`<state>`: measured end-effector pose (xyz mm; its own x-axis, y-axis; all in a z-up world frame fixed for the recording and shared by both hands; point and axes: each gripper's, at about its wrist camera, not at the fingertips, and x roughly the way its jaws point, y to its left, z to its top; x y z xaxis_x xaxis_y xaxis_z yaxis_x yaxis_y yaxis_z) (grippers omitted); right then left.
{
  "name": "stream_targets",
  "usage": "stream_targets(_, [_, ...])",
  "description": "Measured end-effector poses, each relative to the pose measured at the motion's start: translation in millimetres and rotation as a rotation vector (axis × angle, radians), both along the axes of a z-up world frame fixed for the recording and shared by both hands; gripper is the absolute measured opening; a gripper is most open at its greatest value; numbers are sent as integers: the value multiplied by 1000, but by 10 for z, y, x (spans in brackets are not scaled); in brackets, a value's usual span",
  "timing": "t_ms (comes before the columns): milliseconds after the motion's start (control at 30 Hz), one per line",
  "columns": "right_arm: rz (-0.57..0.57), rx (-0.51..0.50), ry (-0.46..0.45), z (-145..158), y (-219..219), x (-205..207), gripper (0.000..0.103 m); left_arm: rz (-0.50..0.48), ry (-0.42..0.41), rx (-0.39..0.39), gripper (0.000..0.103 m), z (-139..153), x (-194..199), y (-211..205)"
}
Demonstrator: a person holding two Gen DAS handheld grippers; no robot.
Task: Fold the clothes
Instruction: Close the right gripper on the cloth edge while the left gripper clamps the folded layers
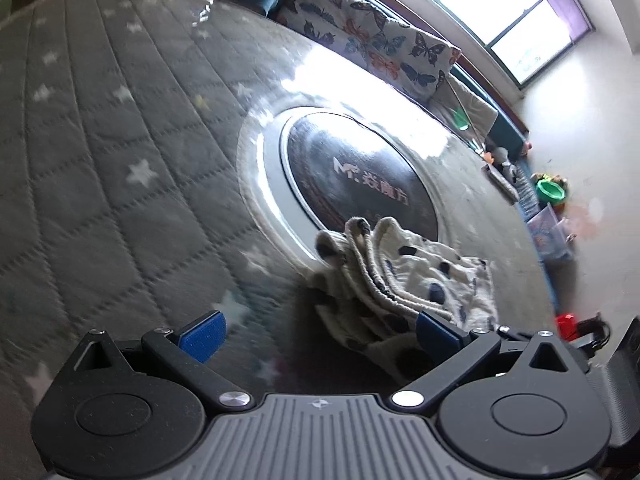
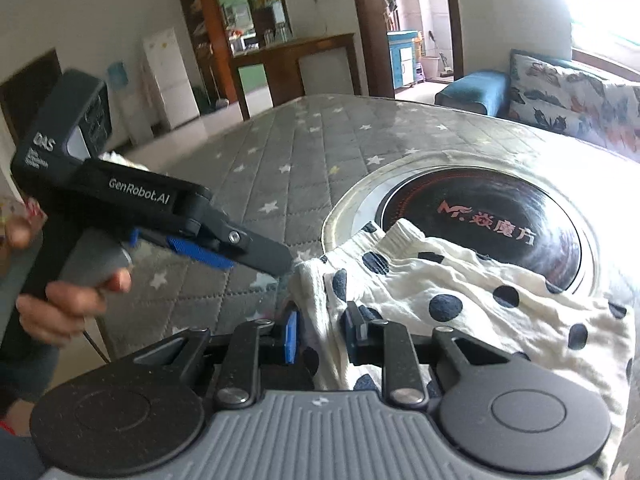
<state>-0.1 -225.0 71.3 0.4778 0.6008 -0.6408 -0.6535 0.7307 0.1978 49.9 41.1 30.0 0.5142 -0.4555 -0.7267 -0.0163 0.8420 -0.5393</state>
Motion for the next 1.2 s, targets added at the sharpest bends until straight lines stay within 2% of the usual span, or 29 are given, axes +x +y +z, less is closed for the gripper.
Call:
stream_targets(233, [-46, 66, 5, -29, -168, 35, 22, 70, 46, -132, 103, -41, 25, 89])
stream_targets(400, [-32, 65, -6, -74, -155, 57, 22, 94, 56, -240, 103, -60, 26, 100])
stream_targets(567, [-8, 31, -48, -94, -28, 3, 22, 89, 93, -257, 103, -100, 71, -47])
stream_targets(733, [-4, 40, -75, -89, -33, -12, 22, 86, 155, -327, 103, -239, 158, -163])
stream_targets(867, [-3, 49, -78, -101, -37, -24, 22, 82, 161, -370, 103, -294, 215, -216])
stream_targets(967, [1, 54, -81, -103, -42, -42, 22, 74, 147, -379, 98, -302, 242, -233])
stream_targets(1100, [6, 64, -81, -107, -49, -58, 22, 70, 155, -392, 81, -360, 278, -256])
stream_targets(1200, [11, 75, -82, -106, -59, -80, 22, 80, 159, -418, 72, -407, 287, -245])
